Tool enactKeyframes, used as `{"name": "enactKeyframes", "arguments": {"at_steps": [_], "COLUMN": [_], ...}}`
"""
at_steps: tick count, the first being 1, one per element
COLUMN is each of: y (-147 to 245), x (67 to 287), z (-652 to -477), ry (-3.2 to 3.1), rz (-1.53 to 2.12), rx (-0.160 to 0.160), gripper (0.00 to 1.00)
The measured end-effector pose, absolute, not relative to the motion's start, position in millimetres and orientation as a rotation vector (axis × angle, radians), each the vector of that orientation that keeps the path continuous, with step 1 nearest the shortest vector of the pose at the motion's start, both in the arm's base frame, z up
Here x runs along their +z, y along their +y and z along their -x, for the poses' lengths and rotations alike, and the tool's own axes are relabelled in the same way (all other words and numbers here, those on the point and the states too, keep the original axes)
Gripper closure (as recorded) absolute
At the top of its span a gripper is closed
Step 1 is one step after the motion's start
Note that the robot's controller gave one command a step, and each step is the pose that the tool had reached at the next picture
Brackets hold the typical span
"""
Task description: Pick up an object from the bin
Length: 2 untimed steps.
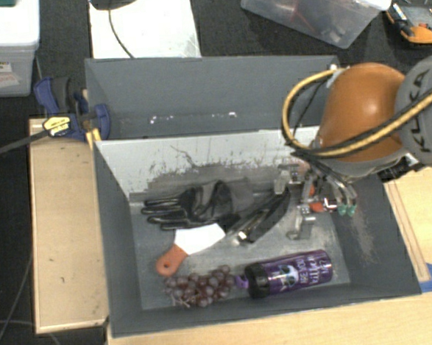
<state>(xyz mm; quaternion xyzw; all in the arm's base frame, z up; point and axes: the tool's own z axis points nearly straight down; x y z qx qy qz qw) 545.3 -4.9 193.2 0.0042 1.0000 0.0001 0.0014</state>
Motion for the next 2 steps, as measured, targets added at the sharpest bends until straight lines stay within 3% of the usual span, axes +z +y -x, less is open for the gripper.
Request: {"name": "enactKeyframes", "arguments": {"at_steps": [1,2], "y": [-14,18], "x": [144,156], "z": [-495.7,-495.3], "ry": [3.140,3.123], "rz": [-0.106,-0.166], "rx": [0.001,0.004], "gripper": [0.00,0.00]}}
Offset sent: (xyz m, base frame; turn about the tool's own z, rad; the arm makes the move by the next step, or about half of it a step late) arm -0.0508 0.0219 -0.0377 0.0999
